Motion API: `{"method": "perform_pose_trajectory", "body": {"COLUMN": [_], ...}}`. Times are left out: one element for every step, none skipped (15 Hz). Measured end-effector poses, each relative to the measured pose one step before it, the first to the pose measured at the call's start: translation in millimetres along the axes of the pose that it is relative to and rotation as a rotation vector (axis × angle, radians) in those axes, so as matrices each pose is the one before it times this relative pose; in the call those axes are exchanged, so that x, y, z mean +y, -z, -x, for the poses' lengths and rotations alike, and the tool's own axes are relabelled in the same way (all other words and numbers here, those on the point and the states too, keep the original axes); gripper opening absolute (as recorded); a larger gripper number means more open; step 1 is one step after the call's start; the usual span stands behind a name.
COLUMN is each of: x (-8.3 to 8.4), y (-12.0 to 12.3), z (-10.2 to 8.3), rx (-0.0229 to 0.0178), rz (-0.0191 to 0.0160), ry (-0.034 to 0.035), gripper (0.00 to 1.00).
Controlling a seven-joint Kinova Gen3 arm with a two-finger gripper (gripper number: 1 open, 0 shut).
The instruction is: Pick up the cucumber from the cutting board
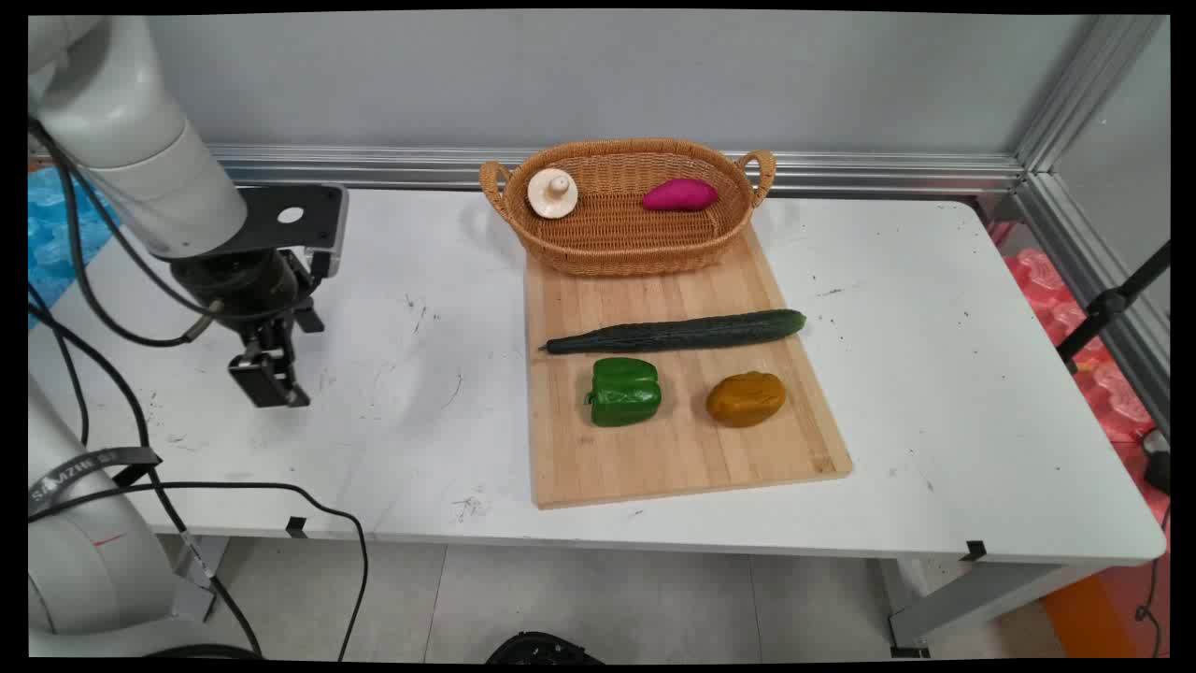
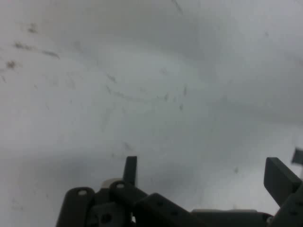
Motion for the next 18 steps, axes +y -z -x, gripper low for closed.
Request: {"method": "perform_pose_trajectory", "body": {"x": [-1.68,-3.14,-2.86,-3.94,-3.77,-4.75,-3.77,-4.35,-3.89,-3.33,-3.14,-2.39,-2.53,-1.91,-1.71,-1.27,-0.85,-1.04], "y": [-0.08,0.01,-0.24,-0.29,-0.51,-0.73,-0.75,-1.34,-2.01,-3.27,-4.36,-4.38,-6.12,-6.39,-8.6,-8.69,-8.35,-9.73], "z": [-3.84,-8.15,-8.25,-12.0,-12.38,-16.43,-14.77,-18.12,-17.54,-17.29,-16.59,-13.24,-14.64,-10.83,-11.42,-10.26,-7.83,-7.57], "rx": [0.01053,0.02266,0.02028,0.02846,0.02727,0.03505,0.02687,0.03255,0.0327,0.03258,0.03259,0.02596,0.02837,0.02195,0.02371,0.02238,0.01735,0.0189], "rz": [-0.00265,-0.006,-0.00476,-0.00498,-0.00509,-0.00569,-0.00487,-0.00612,-0.0048,-0.00396,-0.00188,-0.00121,-0.00031,0.00147,0.00212,0.00236,0.00235,0.00126], "ry": [0.00368,0.00474,0.00279,0.00249,0.00064,0.00117,-0.00091,-0.00173,-0.00032,0.00042,0.00028,0.00027,-0.00017,0.00195,0.00122,0.00036,0.00005,0.00116], "gripper": [1.0,1.0,1.0,1.0,1.0,1.0,1.0,1.0,1.0,1.0,1.0,1.0,1.0,1.0,1.0,1.0,1.0,1.0]}}
